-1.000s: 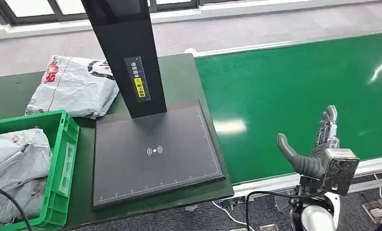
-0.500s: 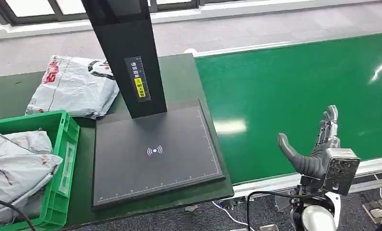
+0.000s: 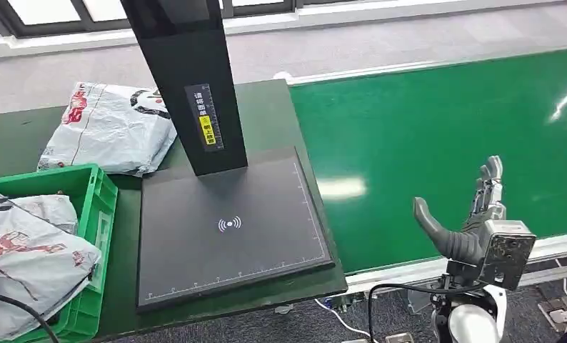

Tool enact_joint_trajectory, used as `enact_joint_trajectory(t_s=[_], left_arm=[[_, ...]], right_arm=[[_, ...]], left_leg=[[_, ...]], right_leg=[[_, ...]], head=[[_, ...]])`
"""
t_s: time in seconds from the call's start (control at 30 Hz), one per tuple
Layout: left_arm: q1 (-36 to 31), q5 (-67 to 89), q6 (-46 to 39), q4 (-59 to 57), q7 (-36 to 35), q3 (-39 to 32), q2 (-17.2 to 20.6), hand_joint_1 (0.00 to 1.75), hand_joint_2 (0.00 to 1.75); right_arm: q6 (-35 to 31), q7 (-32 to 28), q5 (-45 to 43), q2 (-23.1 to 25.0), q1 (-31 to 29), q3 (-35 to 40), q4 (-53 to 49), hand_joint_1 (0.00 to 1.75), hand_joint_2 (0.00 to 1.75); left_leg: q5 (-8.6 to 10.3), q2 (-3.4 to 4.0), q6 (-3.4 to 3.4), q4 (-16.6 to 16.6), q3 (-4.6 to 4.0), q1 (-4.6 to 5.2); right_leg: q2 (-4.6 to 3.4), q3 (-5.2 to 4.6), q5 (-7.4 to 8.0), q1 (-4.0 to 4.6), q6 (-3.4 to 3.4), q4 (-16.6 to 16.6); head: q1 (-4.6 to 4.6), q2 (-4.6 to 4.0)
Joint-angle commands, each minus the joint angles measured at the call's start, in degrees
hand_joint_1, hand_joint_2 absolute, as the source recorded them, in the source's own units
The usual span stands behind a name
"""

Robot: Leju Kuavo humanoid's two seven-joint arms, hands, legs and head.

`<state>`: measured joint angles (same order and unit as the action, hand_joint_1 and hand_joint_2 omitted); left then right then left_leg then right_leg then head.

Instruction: Moved the parcel from conveyor to table for the left to box.

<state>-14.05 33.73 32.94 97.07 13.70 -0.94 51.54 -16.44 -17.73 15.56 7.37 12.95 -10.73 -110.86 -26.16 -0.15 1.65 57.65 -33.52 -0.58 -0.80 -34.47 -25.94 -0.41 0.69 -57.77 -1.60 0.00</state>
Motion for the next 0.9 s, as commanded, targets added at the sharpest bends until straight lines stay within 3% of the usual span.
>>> enact_joint_trajectory(t_s=[0.03,0.47,0.63,0.73,0.77,0.9], left_arm=[[-3.89,-0.8,0.18,-1.59,-0.12,2.22,-4.04,0.0,1.75],[-9.68,6.01,-4.1,-9.62,-2.8,5.86,-4.47,0.0,1.75],[-15.09,-9.91,9.26,-15.78,-2.51,5.7,-3.03,0.0,1.75],[-17.9,-19.73,16.57,-18.33,-5.2,8.08,1.19,0.0,1.75],[-18.35,-21.71,17.69,-18.0,-5.63,9.56,3.91,0.0,1.75],[-19.15,-22.91,18.53,-18.66,-6.33,9.76,4.43,0.0,1.75]], right_arm=[[-0.59,-0.1,-0.87,-2.3,-1.16,1.0,3.41,0.0,1.75],[-1.37,0.28,-0.23,-1.08,-0.35,2.15,2.67,0.0,1.75],[-1.88,1.38,-1.46,-2.26,-0.37,1.95,2.48,0.0,1.75],[-2.45,1.81,-2.6,-3.4,-0.82,2.07,3.04,0.0,1.75],[-2.69,1.91,-2.96,-3.82,-1.13,2.28,3.41,0.0,1.75],[-2.84,1.95,-3.0,-3.83,-1.25,2.34,3.53,0.0,1.75]], left_leg=[[0.06,-0.09,-0.06,-0.16,0.17,0.01],[0.14,-0.23,-0.1,-0.38,0.37,-0.04],[0.04,-0.14,-0.04,-0.12,0.17,-0.03],[0.01,-0.12,-0.04,-0.04,0.12,-0.06],[0.03,-0.1,-0.06,-0.09,0.17,-0.06],[0.01,0.02,-0.06,-0.12,0.19,-0.08]], right_leg=[[0.16,0.22,0.02,0.0,-0.04,0.17],[0.34,0.48,0.06,0.06,-0.05,0.41],[0.2,0.21,-0.01,0.04,-0.02,0.12],[0.19,0.17,-0.02,0.08,-0.02,0.08],[0.19,0.22,-0.01,0.08,-0.03,0.13],[0.08,0.23,0.02,0.1,-0.03,0.17]], head=[[0.0,0.0],[0.0,0.0],[0.0,0.0],[0.0,0.0],[0.0,0.0],[0.0,0.0]])
